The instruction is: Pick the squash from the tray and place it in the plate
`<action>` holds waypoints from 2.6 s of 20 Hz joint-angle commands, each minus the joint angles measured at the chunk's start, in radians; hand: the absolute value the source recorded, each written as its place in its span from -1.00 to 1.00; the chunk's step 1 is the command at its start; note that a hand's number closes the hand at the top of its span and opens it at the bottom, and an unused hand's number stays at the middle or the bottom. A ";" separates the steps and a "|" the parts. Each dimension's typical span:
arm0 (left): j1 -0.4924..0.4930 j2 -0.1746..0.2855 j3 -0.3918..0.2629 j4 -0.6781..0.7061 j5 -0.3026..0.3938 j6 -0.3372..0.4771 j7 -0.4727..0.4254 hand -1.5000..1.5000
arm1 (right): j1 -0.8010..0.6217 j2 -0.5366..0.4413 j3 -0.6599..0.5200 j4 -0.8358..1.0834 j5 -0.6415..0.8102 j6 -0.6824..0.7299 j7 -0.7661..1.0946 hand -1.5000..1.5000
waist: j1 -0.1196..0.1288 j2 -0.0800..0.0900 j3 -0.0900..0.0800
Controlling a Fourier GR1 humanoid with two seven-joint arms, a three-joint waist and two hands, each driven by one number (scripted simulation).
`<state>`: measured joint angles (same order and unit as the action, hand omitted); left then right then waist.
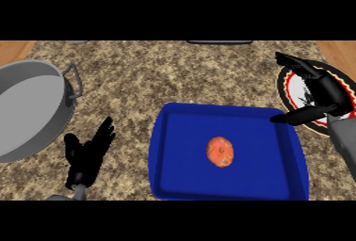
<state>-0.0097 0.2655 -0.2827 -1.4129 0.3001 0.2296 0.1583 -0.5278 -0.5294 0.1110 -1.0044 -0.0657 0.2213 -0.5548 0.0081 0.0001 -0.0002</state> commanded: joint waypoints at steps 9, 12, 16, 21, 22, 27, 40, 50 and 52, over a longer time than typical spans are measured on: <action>-0.004 0.013 0.037 -0.037 0.005 -0.010 0.055 0.00 | 0.072 -0.101 0.234 -0.356 0.262 0.078 0.333 -1.00 | -0.018 -0.007 -0.001; 0.034 -0.033 0.001 -0.039 -0.033 0.007 0.022 0.00 | 0.082 -0.063 0.250 -0.439 0.302 0.087 0.444 -1.00 | -0.012 -0.004 0.000; -0.005 -0.038 0.038 0.038 -0.033 -0.042 -0.006 0.00 | 0.091 0.044 0.302 -0.456 0.405 0.057 0.521 -1.00 | -0.007 0.000 0.000; 0.043 -0.026 0.060 -0.022 -0.040 -0.064 0.010 0.00 | 0.146 0.084 0.301 -0.530 0.486 0.088 0.638 -1.00 | -0.005 -0.001 0.000; 0.032 -0.018 0.081 -0.021 -0.022 -0.075 0.028 0.00 | 0.232 0.056 0.327 -0.518 0.517 0.067 0.547 -1.00 | -0.008 -0.001 0.000; -0.012 -0.058 0.097 0.001 -0.057 -0.068 0.043 0.00 | 0.212 0.159 0.318 -0.533 0.537 0.152 0.640 -1.00 | -0.007 -0.001 0.000; 0.090 -0.113 0.093 -0.074 -0.135 -0.093 0.041 0.00 | 0.276 0.235 0.304 -0.511 0.799 0.131 0.603 -1.00 | -0.005 -0.001 0.000; 0.013 -0.132 0.155 -0.016 -0.168 -0.125 0.066 0.00 | 0.175 0.332 0.220 -0.224 0.911 0.086 0.474 -1.00 | -0.003 0.000 0.000; -0.020 -0.138 0.182 0.059 -0.157 -0.162 0.031 0.00 | 0.225 0.386 0.278 -0.230 0.973 0.040 0.488 -1.00 | -0.005 0.000 0.000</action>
<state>0.0019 0.1396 -0.1175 -1.3882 0.1488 0.0833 0.1864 -0.2982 -0.1923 0.3773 -1.3210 0.8509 0.3063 -0.0320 0.0030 0.0000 -0.0001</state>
